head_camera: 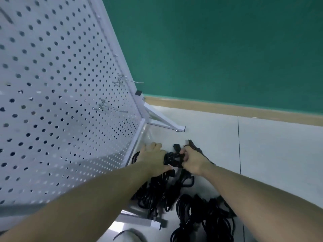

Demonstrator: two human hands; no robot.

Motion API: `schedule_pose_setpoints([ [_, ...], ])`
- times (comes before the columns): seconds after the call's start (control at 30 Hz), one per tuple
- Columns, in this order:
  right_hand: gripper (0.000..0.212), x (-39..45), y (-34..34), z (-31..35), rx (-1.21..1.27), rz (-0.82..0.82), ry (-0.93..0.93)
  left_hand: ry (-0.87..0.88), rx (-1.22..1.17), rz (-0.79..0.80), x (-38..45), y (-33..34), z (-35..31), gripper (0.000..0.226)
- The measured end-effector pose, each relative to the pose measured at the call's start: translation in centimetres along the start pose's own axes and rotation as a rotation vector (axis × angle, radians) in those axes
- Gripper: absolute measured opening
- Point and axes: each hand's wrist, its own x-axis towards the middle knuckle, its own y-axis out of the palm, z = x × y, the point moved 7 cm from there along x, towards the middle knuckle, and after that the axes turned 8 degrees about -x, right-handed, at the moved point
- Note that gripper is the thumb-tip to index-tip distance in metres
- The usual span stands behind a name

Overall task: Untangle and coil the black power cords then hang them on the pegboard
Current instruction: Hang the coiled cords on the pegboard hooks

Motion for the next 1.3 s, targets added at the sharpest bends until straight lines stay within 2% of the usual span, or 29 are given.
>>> schedule_pose_setpoints([
  [0.13, 0.026, -0.6, -1.1, -0.6, 0.148, -0.053, 0.033, -0.048, -0.067, -0.116, 1.7, -0.9, -1.6, 0.025],
  [0.2, 0.024, -1.5, -1.9, -1.3, 0.190, -0.132, 0.028, -0.042, -0.190, -0.209, 1.8, -1.4, -1.9, 0.015],
  [0.33, 0.012, -4.8, -5.0, -1.6, 0.370, -0.330, 0.058, -0.060, -0.494, -0.364, -1.1, -4.3, -1.3, 0.021],
  [0.47, 0.032, -8.7, -9.8, 2.0, 0.573, -0.397, 0.001, -0.021, -0.856, -0.484, -6.6, -10.2, -1.9, 0.029],
  [0.57, 0.043, -12.7, -14.0, 6.9, 0.775, -0.450, -0.118, 0.095, -1.075, -0.564, -11.2, -15.5, -3.1, 0.033],
  [0.63, 0.047, -15.5, -16.8, 10.8, 0.886, -0.487, -0.234, 0.156, -1.101, -0.659, -14.7, -19.4, -3.7, 0.038],
  [0.77, 0.027, -22.1, -23.2, 17.6, 0.877, -0.663, -0.445, 0.275, -1.217, -0.859, -22.2, -26.3, -4.2, 0.052],
  [0.83, 0.027, -26.0, -25.9, 21.0, 0.828, -0.702, -0.563, 0.358, -1.292, -0.933, -26.4, -29.5, -4.0, 0.056],
  [0.93, 0.031, -32.2, -29.3, 26.0, 0.763, -0.724, -0.755, 0.487, -1.252, -1.030, -33.4, -34.5, -3.9, 0.034],
  [1.07, 0.028, -40.4, -32.9, 32.1, 0.754, -0.758, -0.969, 0.626, -1.179, -1.275, -42.9, -40.1, -3.1, 0.017],
  [1.2, 0.024, -45.6, -34.6, 37.7, 0.723, -0.807, -1.090, 0.706, -1.073, -1.529, -50.3, -44.0, -2.6, 0.018],
  [1.3, 0.039, -48.4, -35.3, 41.6, 0.633, -0.850, -1.149, 0.715, -1.037, -1.643, -53.6, -46.4, -1.9, 0.022],
])
